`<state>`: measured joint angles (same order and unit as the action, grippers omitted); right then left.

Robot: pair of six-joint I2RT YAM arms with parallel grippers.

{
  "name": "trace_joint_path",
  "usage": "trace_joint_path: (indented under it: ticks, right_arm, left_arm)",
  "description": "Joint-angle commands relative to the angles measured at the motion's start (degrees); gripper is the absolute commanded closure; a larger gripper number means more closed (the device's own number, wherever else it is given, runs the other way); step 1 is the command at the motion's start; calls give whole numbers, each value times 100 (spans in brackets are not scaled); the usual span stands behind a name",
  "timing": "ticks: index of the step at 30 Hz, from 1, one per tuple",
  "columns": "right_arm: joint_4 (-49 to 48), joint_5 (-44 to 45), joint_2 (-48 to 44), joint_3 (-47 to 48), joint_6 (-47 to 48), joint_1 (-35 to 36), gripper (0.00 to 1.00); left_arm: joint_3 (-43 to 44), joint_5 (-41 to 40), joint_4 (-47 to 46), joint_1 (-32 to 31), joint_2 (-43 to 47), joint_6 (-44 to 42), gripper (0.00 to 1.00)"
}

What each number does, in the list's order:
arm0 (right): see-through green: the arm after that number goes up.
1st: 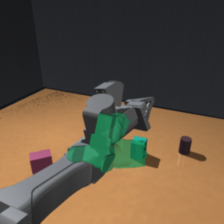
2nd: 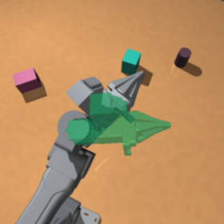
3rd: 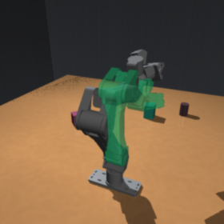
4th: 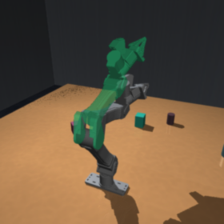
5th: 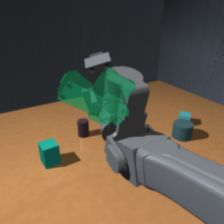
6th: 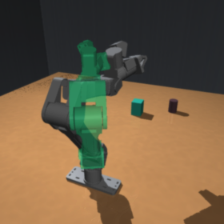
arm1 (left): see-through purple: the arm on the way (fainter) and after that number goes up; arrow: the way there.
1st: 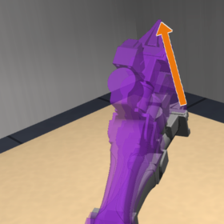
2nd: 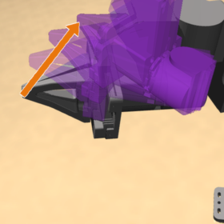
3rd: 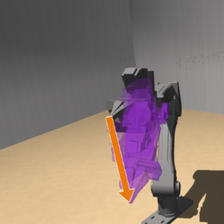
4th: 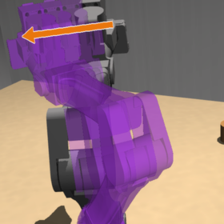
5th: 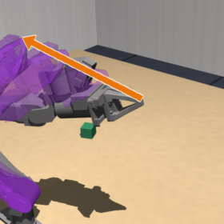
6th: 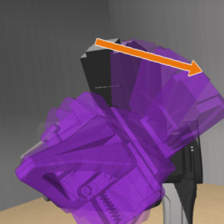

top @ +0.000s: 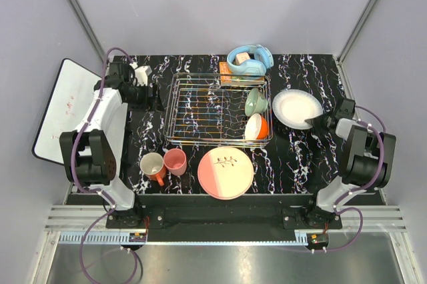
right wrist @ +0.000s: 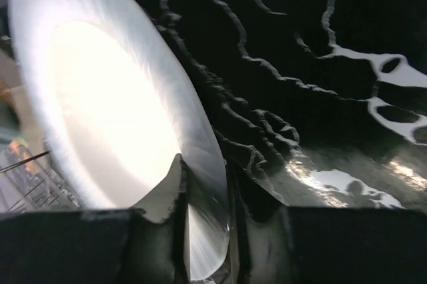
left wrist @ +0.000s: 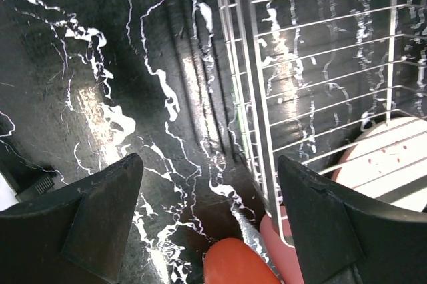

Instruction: Load the mixed dishes into the dish rack

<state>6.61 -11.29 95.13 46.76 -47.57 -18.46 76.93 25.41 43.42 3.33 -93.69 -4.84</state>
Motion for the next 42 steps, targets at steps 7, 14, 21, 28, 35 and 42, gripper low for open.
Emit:
trace_joint_path:
  ticks: [7,14,21,28,35,42]
  right_arm:
    - [859,558,-441,-343,266,-17,100]
    - [1201,1067,-1927,-344,590,-17,100]
    - [1510,1427,-2517,621,714,-9,100]
    - [1132,1147,-2886,1712,1486,18,100]
    - [1132,567,-2755,2793,1698,79,100]
    - [1141,339,-2456,3514,2356,447,100]
  left_arm:
    - [288,-80,-149,18,-35,-122,15]
    - [490,8,-36,18,140,-131,15]
    - [683,368,35,-17,35,27,14]
    - [824,105,44,-307,-492,-52,12]
    - [1219,-168,18,-763,-1107,-113,12]
    - [1255,-510,-237,-975,-1274,-263,36]
